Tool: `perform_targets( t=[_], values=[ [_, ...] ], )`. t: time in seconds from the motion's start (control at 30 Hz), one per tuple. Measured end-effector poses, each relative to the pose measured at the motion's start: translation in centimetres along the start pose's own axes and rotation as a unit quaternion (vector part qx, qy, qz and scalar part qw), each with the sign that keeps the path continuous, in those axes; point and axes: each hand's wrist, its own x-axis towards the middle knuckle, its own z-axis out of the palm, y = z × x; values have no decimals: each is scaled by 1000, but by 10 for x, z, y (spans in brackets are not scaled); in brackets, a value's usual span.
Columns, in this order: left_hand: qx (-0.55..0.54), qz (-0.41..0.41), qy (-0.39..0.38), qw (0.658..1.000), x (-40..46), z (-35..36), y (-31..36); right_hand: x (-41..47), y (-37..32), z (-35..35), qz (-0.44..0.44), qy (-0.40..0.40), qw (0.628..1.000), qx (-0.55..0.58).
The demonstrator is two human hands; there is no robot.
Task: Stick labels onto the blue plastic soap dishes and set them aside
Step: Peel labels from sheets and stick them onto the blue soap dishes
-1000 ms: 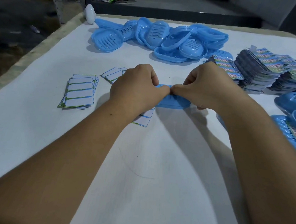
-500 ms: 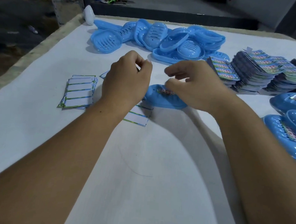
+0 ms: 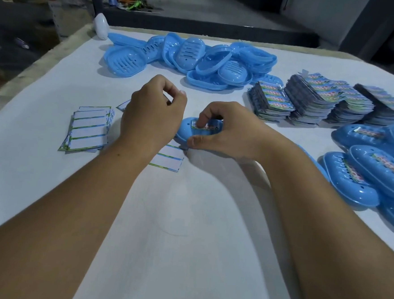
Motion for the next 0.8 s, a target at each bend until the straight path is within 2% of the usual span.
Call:
perform_targets(
  t=[0.2, 0.37, 0.5, 0.63, 0.8],
  values=[
    [-2, 18, 4, 1000, 0, 0, -2, -8, -4, -1, 11, 4, 1000, -8],
    [-7, 22, 3, 1000, 0, 1, -2, -28, -9, -17, 59, 91, 991, -77],
    [1, 19, -12, 1000, -1, 4, 0, -54, 4, -45, 134, 166, 962, -168],
    [-3, 23, -25, 999, -4, 5, 3, -72, 30, -71, 243, 156, 929, -231],
    [-14, 30, -30, 999, -8, 4, 6, -81, 55, -87, 313, 141, 896, -282]
  ],
)
